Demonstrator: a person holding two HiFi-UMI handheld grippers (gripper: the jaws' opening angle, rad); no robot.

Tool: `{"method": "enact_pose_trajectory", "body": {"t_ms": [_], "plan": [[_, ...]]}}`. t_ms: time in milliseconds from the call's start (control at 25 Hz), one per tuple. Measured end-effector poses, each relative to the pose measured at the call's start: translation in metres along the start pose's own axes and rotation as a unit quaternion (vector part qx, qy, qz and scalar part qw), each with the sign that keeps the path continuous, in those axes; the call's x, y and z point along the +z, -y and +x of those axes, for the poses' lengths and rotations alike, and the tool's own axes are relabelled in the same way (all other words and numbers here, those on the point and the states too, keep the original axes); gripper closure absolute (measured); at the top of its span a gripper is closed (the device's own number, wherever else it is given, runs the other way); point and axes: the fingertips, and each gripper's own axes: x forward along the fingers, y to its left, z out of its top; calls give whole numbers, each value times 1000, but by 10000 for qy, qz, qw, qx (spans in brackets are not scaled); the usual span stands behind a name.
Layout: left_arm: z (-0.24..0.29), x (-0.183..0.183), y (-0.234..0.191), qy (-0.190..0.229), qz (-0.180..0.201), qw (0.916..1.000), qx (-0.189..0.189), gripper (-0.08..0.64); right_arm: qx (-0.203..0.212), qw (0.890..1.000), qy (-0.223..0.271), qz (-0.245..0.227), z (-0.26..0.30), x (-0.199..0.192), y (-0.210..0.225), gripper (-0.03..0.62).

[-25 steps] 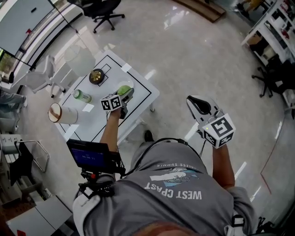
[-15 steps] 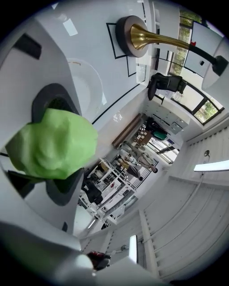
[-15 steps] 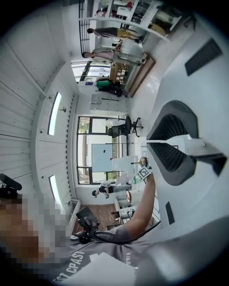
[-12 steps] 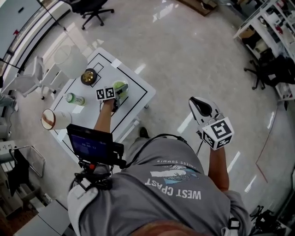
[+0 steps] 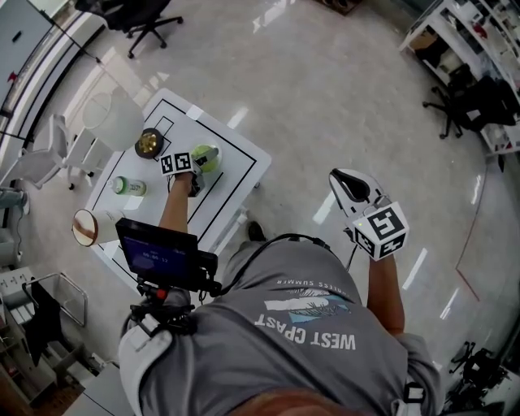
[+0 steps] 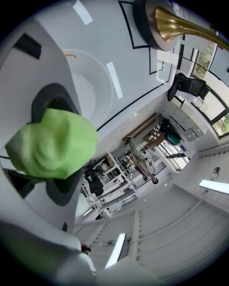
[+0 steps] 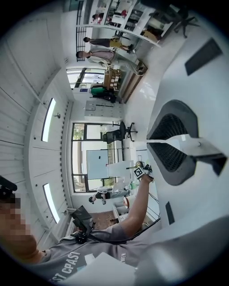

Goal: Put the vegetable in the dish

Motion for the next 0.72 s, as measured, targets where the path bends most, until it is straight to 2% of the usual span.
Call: {"method": "enact_pose_trajectory", "body": {"t_ms": [120,440,560,720], "plan": [[-2,4,0,50,10,10000,-42,241,17,10000,-36,-1,2,0,-1,584],[-10,16,-9,528,717,9951,438,233,146,9998,-94,-65,13,3,-8,584],[-13,21,-7,682,1136,9883,762,204,176,9997,-119,-76,11,3,-8,584],[-14,16,-5,747,1347,9828,1017,141,222,9996,-126,-112,2,4,-12,584]]}}
